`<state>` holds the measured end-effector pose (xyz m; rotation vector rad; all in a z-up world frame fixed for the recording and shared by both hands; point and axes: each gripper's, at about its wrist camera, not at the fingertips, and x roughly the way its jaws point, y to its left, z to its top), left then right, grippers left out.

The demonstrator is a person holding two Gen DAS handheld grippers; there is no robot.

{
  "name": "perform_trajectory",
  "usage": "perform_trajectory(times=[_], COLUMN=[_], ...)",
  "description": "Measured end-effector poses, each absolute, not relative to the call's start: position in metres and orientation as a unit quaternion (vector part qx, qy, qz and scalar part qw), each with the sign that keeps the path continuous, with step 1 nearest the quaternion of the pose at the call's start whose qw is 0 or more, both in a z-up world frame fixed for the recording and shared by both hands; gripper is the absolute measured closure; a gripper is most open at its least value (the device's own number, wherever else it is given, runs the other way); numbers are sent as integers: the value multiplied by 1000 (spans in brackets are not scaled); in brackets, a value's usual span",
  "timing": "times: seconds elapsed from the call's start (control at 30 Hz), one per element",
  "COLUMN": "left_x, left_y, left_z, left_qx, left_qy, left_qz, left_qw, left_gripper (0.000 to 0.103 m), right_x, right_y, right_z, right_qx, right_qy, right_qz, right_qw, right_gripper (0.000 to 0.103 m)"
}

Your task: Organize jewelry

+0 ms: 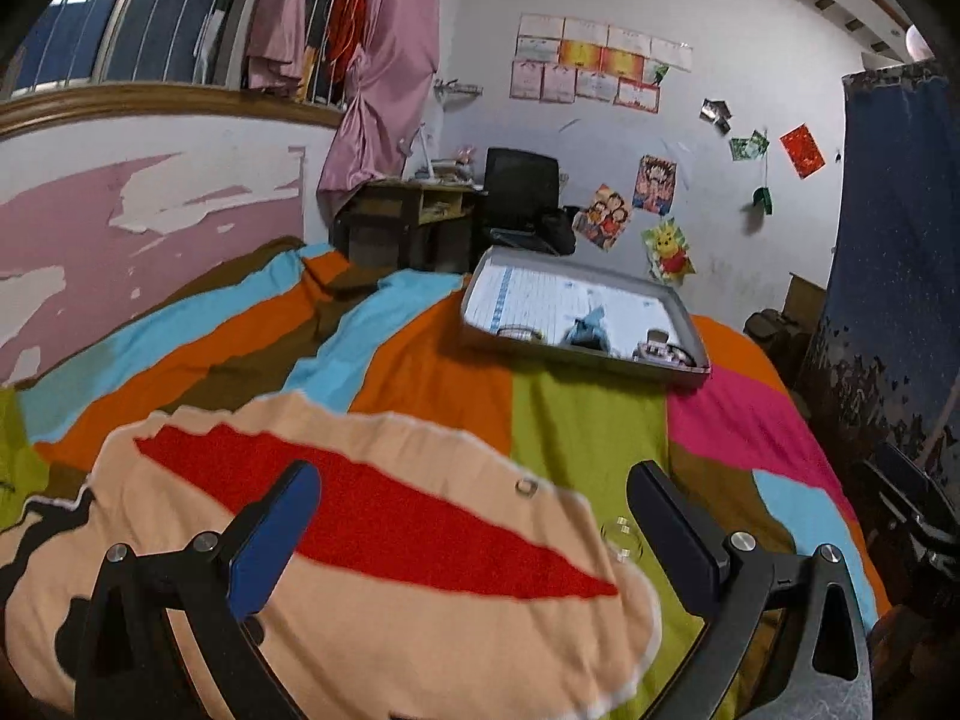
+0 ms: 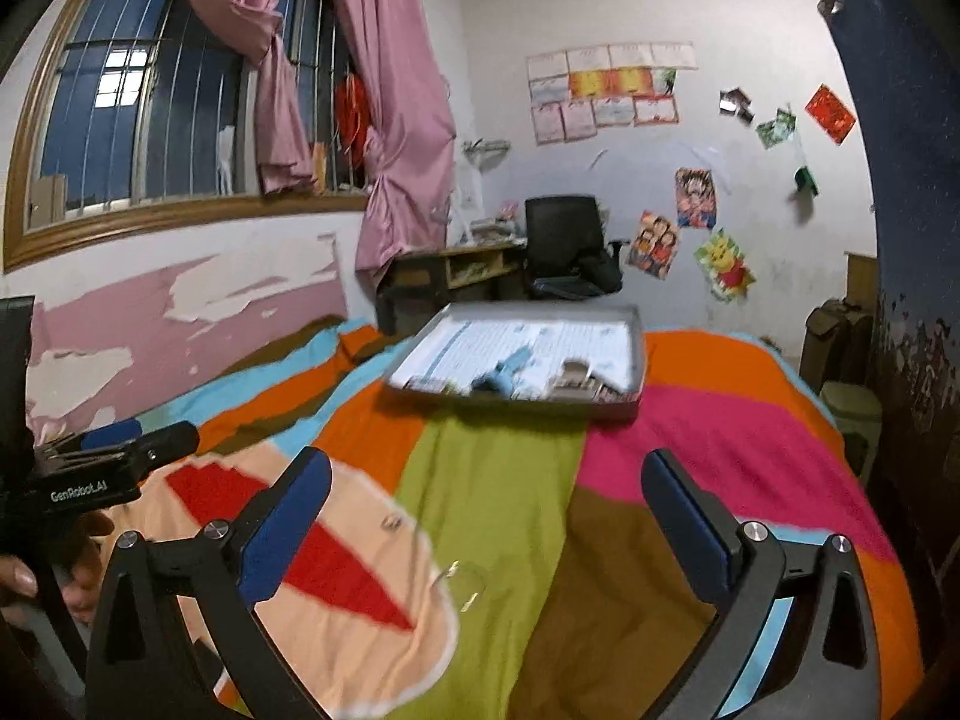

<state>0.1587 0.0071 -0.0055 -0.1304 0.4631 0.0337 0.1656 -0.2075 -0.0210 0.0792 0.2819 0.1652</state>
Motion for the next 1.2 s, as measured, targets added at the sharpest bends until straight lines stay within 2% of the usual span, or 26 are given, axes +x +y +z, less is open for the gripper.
perform_trajectory(times=[0.5, 1.2], left_x=[189, 315], left_y=[29, 29], left_z=[-25, -35], left_qx=[-58, -85], left_qy=[306, 235], left_qz=[51, 51], left_qw=[949, 967], left_gripper=[0, 0], right_x=[164, 267], right_y=[-198, -202], right_z=[-49, -30], right_qx=[42, 25], right_qy=[203, 164], right_qz=[74, 37], right_qw=[975, 985], right_gripper=[1, 1])
